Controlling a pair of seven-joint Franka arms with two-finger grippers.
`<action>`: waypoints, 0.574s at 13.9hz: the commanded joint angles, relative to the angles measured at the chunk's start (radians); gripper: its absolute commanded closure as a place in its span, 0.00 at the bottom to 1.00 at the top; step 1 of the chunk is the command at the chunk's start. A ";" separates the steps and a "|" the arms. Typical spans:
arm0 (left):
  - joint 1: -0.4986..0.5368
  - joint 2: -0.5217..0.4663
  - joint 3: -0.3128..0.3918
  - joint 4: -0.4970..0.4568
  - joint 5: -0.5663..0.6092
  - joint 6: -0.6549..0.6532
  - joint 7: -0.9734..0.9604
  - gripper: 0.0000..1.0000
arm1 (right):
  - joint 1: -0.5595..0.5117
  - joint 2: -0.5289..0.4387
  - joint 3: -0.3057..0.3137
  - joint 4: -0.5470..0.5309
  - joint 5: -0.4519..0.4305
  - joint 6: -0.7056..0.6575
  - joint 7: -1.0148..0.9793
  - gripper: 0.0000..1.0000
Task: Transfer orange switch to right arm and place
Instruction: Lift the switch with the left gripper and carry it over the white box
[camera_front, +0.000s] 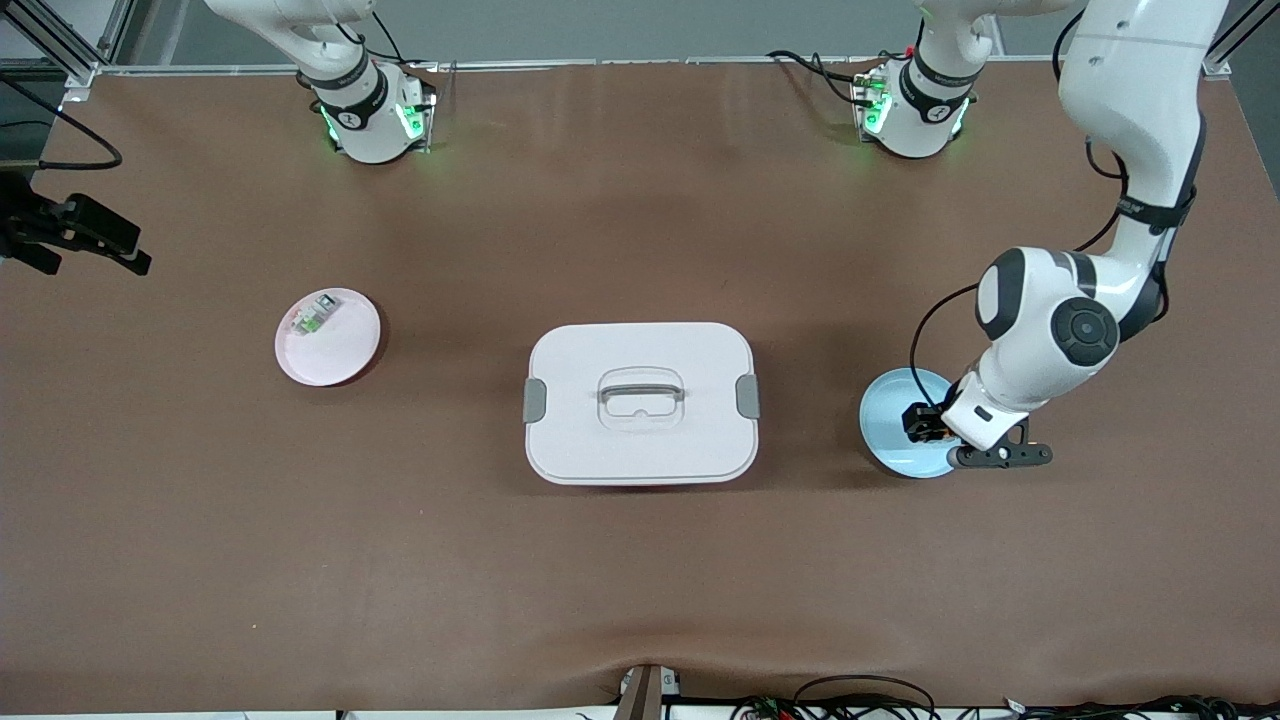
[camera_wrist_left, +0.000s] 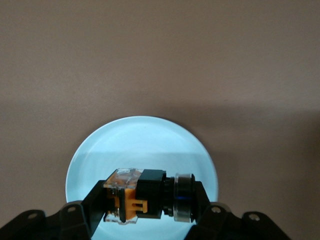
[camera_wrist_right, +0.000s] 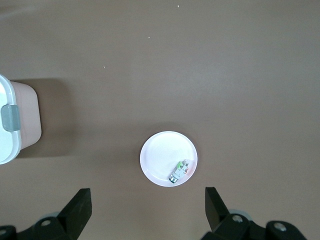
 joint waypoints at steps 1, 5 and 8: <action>-0.004 -0.023 -0.043 0.123 -0.010 -0.161 -0.110 1.00 | -0.005 -0.013 0.000 -0.004 0.011 -0.002 -0.002 0.00; -0.008 -0.015 -0.124 0.253 -0.013 -0.277 -0.327 1.00 | -0.002 -0.015 0.000 0.002 0.010 -0.009 -0.004 0.00; -0.010 -0.012 -0.223 0.302 -0.013 -0.298 -0.576 1.00 | -0.005 -0.013 -0.001 0.013 0.013 -0.011 -0.007 0.00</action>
